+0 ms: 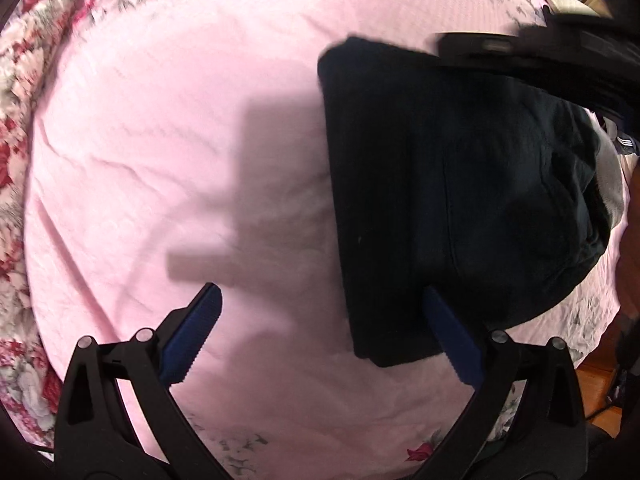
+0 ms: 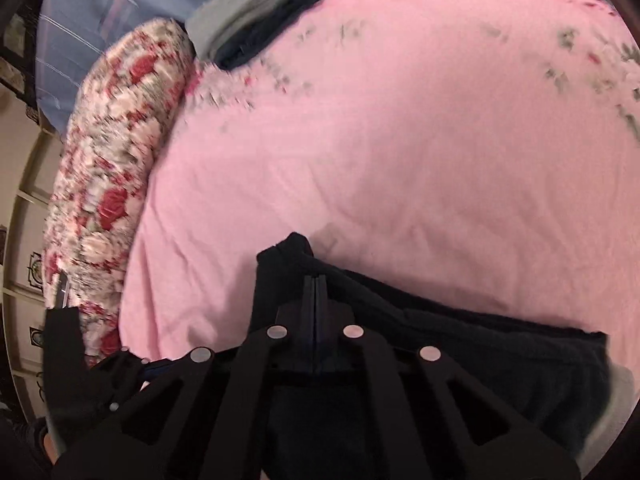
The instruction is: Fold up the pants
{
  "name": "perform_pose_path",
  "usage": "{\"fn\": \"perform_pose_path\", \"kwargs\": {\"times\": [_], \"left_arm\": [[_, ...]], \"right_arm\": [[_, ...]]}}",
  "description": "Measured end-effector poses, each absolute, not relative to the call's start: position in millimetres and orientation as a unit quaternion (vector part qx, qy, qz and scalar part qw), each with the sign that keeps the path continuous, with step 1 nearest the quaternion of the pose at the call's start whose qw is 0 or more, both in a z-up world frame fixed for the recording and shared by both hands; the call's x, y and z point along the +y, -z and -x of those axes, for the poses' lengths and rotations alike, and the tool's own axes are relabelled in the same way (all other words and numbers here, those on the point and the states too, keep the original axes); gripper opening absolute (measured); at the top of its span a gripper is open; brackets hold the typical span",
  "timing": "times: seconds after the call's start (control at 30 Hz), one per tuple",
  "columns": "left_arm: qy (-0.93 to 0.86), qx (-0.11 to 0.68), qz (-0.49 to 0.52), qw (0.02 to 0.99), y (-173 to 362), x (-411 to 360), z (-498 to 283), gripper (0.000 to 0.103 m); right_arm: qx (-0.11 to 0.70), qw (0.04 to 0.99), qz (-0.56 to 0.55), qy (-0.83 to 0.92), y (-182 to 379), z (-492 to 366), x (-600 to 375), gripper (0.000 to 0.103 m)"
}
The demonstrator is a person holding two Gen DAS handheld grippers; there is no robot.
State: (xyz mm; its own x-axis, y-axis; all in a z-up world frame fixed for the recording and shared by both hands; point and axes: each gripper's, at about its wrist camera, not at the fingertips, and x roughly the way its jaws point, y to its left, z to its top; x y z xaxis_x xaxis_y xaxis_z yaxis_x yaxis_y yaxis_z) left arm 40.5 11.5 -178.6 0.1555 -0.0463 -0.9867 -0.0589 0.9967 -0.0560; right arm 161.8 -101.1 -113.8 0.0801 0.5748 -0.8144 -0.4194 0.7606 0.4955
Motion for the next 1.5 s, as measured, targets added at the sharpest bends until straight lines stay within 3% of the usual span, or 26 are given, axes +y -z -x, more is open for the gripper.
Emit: {"fn": "perform_pose_path", "kwargs": {"times": [0.17,0.27,0.3,0.5,0.67,0.73,0.8,1.0,1.3,1.43,1.5], "left_arm": [[-0.004,0.639,0.053,0.767,166,13,-50,0.101],[-0.002,0.641,0.055,0.766,165,11,-63,0.101],[-0.001,0.641,0.055,0.765,166,10,-66,0.101],[0.005,0.649,0.048,0.759,176,13,-76,0.101],[0.007,0.649,0.047,0.759,173,2,-81,0.101],[0.017,0.647,0.059,0.760,168,5,-81,0.101],[0.022,0.645,0.074,0.761,164,10,-82,0.101],[0.024,0.660,0.120,0.741,177,19,-100,0.101],[0.053,0.672,0.164,0.720,195,14,-116,0.101],[0.061,0.676,0.157,0.717,199,5,-121,0.092],[0.068,0.676,0.148,0.719,196,2,-122,0.082]], "right_arm": [[0.546,0.772,-0.097,-0.310,69,-145,-177,0.012],[0.543,0.797,-0.071,-0.254,67,-124,-220,0.041],[0.544,0.803,-0.066,-0.233,69,-115,-232,0.059],[0.622,0.763,-0.008,-0.173,135,-74,-246,0.060],[0.598,0.779,-0.067,-0.179,116,-72,-261,0.063],[0.587,0.784,-0.084,-0.183,108,-70,-271,0.071],[0.590,0.782,-0.102,-0.174,108,-69,-281,0.089],[0.611,0.743,-0.227,-0.152,126,-70,-299,0.089],[0.629,0.719,-0.260,-0.142,150,-81,-285,0.089],[0.626,0.731,-0.230,-0.146,151,-82,-272,0.093],[0.626,0.740,-0.196,-0.147,150,-81,-263,0.093]]}}
